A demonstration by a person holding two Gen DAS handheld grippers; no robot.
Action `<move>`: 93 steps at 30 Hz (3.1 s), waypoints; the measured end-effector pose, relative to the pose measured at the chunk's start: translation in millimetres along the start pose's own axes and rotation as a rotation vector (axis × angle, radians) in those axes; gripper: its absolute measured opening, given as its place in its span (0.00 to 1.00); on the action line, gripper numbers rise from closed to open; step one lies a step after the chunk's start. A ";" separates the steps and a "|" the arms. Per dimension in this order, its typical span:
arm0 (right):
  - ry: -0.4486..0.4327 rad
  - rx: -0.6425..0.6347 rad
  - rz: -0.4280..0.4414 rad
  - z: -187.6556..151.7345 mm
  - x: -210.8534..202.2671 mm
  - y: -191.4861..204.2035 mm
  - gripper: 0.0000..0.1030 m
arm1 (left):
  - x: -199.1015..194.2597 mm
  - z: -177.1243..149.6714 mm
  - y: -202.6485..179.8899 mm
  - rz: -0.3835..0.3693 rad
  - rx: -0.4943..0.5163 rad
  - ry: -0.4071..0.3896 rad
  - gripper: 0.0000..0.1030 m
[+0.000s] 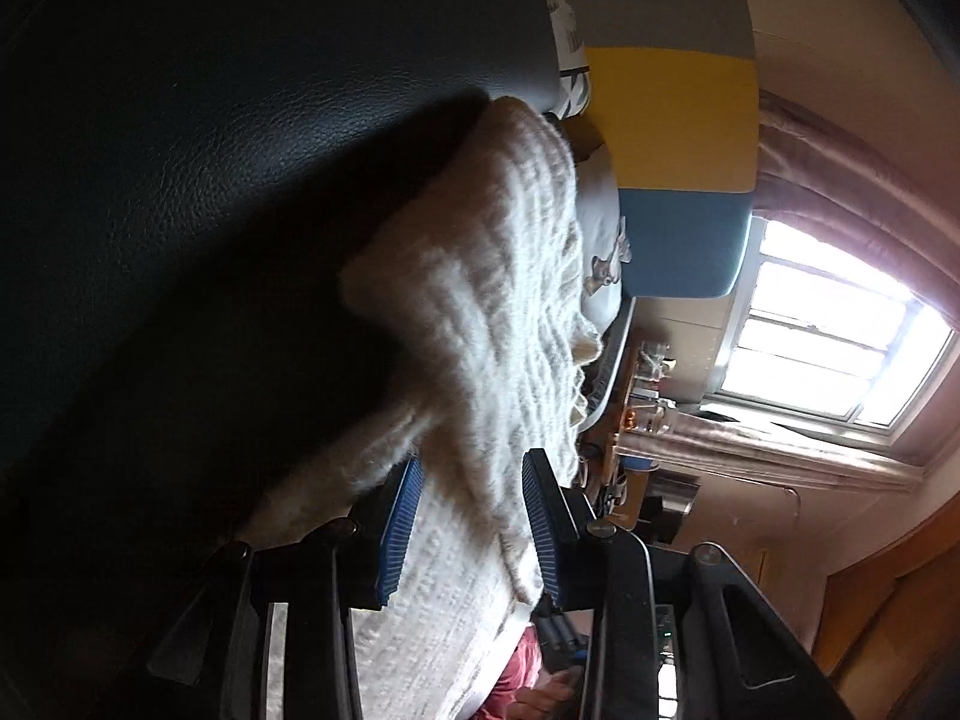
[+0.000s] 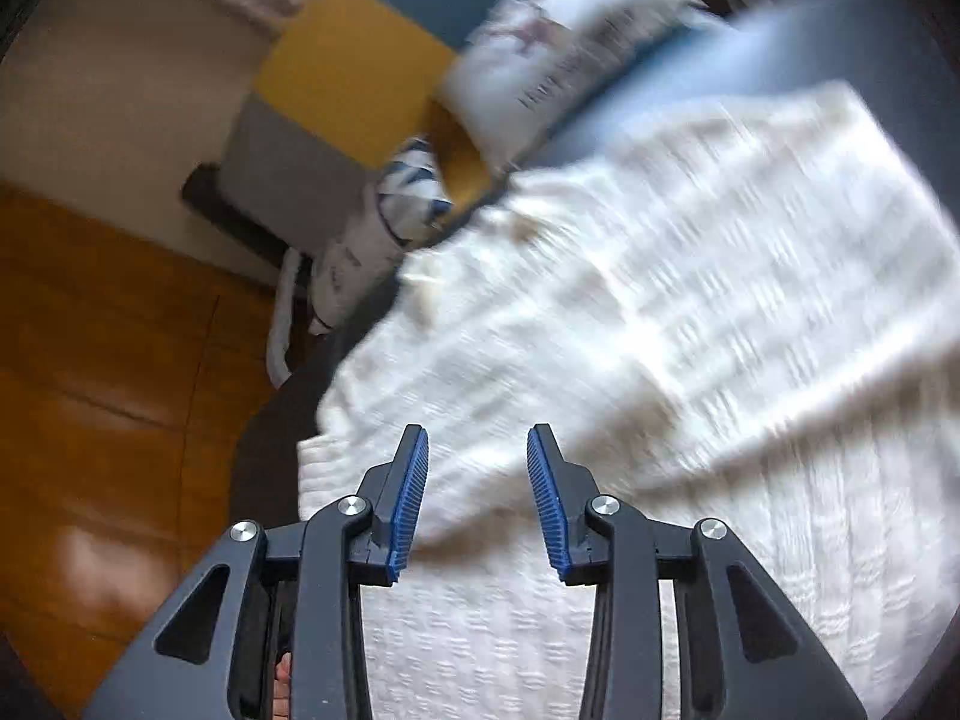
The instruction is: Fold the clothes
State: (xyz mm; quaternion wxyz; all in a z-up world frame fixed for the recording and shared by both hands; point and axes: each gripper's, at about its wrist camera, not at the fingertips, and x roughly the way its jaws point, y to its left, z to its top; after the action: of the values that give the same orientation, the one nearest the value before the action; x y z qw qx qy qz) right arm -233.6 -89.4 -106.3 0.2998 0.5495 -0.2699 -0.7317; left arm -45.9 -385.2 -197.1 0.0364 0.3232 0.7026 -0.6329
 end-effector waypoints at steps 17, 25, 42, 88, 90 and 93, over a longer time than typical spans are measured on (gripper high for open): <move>-0.148 -0.543 -0.265 7.3 15.3 87.5 0.06 | 10.7 14.4 -13.3 0.062 -0.014 0.025 0.33; -0.249 -0.841 -0.287 19.9 -41.2 186.1 0.06 | 4.0 19.2 -29.7 0.077 0.015 -0.112 0.22; -0.214 -0.698 -0.335 22.6 -42.9 109.6 0.07 | -9.1 23.2 -37.1 0.252 0.289 -0.114 0.14; -0.086 -0.581 -0.194 14.7 -15.6 53.6 0.07 | -38.1 10.4 38.3 -0.183 -0.090 -0.232 0.15; -0.049 -0.535 -0.244 15.3 -2.2 31.0 0.07 | -39.3 11.6 46.0 -0.197 -0.129 -0.210 0.15; -0.035 -0.487 -0.251 19.4 2.2 9.6 0.07 | -40.0 8.4 31.2 -0.191 -0.078 -0.202 0.22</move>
State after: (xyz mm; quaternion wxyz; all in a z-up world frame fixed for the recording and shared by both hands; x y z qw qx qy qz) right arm -251.5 -96.3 -95.9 0.3255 0.4775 -0.0210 -0.8159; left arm -1.8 -409.5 -207.3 0.0590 0.1877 0.7472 -0.6348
